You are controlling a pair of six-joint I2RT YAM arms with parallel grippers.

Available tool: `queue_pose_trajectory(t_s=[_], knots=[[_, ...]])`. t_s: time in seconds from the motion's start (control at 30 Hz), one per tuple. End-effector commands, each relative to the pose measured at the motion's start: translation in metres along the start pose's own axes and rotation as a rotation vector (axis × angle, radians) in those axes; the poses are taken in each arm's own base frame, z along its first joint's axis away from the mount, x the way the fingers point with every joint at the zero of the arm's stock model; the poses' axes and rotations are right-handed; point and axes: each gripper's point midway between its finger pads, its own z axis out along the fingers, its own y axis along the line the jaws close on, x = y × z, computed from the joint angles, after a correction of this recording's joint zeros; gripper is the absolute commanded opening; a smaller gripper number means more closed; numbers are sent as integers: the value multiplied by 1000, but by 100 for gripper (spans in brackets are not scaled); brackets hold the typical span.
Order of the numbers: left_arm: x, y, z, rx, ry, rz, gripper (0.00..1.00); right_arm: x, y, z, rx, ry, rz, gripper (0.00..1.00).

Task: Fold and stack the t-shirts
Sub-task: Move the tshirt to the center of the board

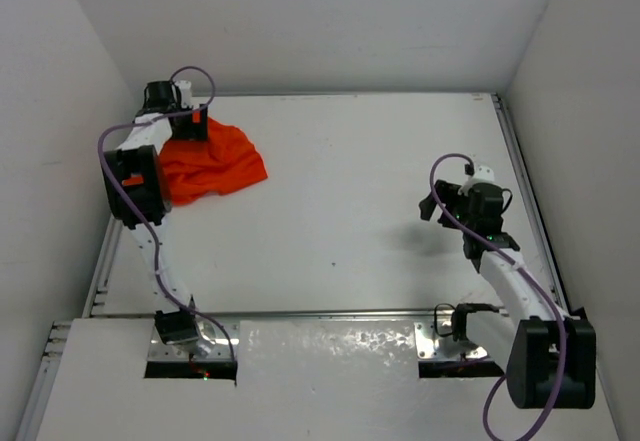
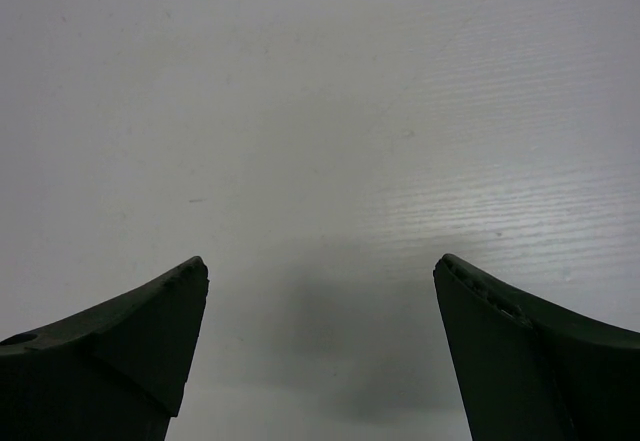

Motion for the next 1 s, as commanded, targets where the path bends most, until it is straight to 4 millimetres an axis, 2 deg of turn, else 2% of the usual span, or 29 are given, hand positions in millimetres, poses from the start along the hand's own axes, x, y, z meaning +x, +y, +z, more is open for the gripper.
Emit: queue_pose_trajectory(t_s=[0.0,0.03,0.07,0.1,0.13,0.17,0.2,0.23,0.27,0.3,0.33,0.37,0.4,0.43,0.47,0.5,0.53,0.57,0.6,0.63,0.7,0.73,0.77,0.83,0.9,0.93,0.97], knots=[[-21,-34,8,88,-24,15,98,-23,13,3,-29,-41,-39,92],[-15,-40,9,108,-4,25,94,-27,15,3,-30,-45,-41,92],[-8,-45,9,123,12,44,81,-27,14,3,-22,-41,-41,92],[10,-53,12,145,50,54,67,-29,12,3,-5,-43,-39,92],[10,-56,5,162,39,63,49,-35,12,2,0,-53,-39,91],[26,-58,6,170,66,82,7,-34,11,1,9,-44,-40,91],[32,-60,4,167,81,96,0,-36,10,0,17,-43,-45,90],[30,-60,-5,163,70,142,0,-42,11,-1,15,-50,-49,90],[49,-67,-11,183,113,169,0,-44,12,-2,16,-49,-50,89],[37,-87,-34,238,68,225,0,-39,12,-4,17,-26,-50,86],[39,-99,-47,280,50,307,0,-45,15,-6,9,-34,-51,85],[67,-129,-61,352,85,377,0,-44,16,-8,7,-23,-49,84],[53,-144,-96,380,6,454,0,-46,17,-10,2,-25,-43,83],[59,-170,-116,470,-27,562,0,-48,20,-12,-6,-29,-40,83],[93,-201,-138,572,19,628,0,-52,21,-17,-11,-40,-36,83],[86,-217,-175,629,-55,681,0,-54,23,-19,-16,-48,-29,83],[102,-236,-198,738,-57,710,0,-57,27,-21,-35,-54,-29,83],[119,-253,-216,803,-51,740,0,-59,30,-23,-48,-60,-27,83],[120,-261,-237,850,-82,747,0,-59,32,-23,-57,-56,-23,83],[133,-264,-249,886,-33,727,0,-58,37,-25,-82,-46,-22,83],[140,-266,-259,904,-14,704,0,-52,41,-21,-102,-11,-5,82],[148,-265,-258,898,2,686,0,-48,43,-19,-119,7,7,82],[147,-261,-257,868,-7,690,0,-37,52,-13,-144,53,19,82],[146,-258,-250,824,-11,665,0,-28,63,-6,-173,98,14,82],[139,-254,-243,770,-21,635,0,-14,84,6,-196,184,-35,81],[128,-257,-239,743,-50,582,0,-3,91,9,-200,237,-63,80],[123,-256,-235,726,-60,558,0,7,107,10,-241,285,-102,79]])
